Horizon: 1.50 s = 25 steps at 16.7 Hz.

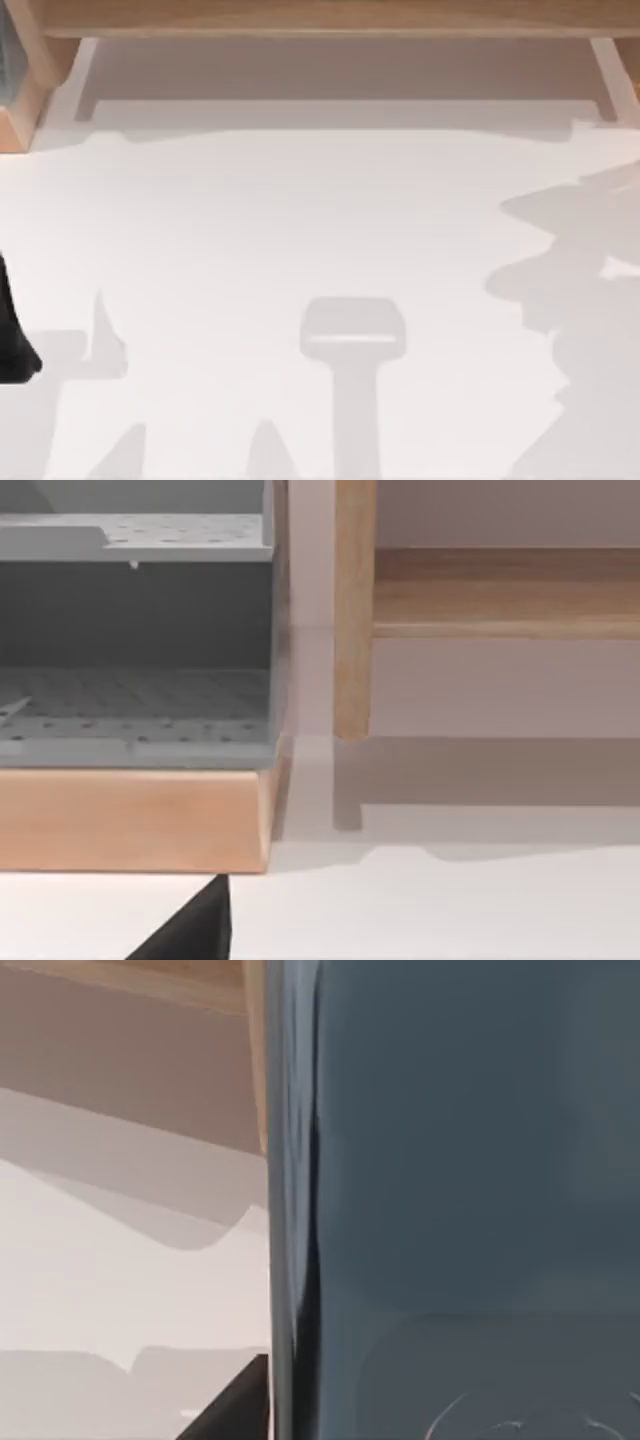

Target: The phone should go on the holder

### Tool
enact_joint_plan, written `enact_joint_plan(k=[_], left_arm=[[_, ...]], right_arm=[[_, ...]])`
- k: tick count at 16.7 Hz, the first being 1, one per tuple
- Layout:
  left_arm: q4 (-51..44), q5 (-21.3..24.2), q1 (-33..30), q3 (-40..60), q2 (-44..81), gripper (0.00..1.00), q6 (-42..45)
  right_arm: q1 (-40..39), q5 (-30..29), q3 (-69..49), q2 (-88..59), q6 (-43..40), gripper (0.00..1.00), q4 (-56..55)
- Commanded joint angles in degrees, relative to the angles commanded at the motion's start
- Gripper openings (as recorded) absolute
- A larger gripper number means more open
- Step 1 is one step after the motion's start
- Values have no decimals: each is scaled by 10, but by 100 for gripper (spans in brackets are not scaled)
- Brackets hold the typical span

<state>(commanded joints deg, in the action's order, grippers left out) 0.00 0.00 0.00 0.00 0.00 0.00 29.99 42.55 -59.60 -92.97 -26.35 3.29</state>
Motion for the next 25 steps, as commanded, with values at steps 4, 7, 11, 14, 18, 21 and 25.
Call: enact_joint_plan(k=[4,7,11,14,18,21,25], left_arm=[[0,0,0,0,0,100,0],[0,0,0,0,0,100,0],[0,0,0,0,0,100,0],[0,0,0,0,0,100,0],[0,0,0,0,0,100,0],[0,0,0,0,0,100,0],[0,0,0,0,0,100,0]], right_arm=[[-3,-1,-1,-3,1,0,1],[-9,-4,-11,-18,6,0,-6],[-33,-27,-34,-54,22,0,-29],[-50,-42,-32,-76,37,0,-66],[-53,-44,-30,-82,41,0,-78],[-53,-44,-30,-82,41,15,-78],[-53,-44,-30,-82,41,45,-78]])
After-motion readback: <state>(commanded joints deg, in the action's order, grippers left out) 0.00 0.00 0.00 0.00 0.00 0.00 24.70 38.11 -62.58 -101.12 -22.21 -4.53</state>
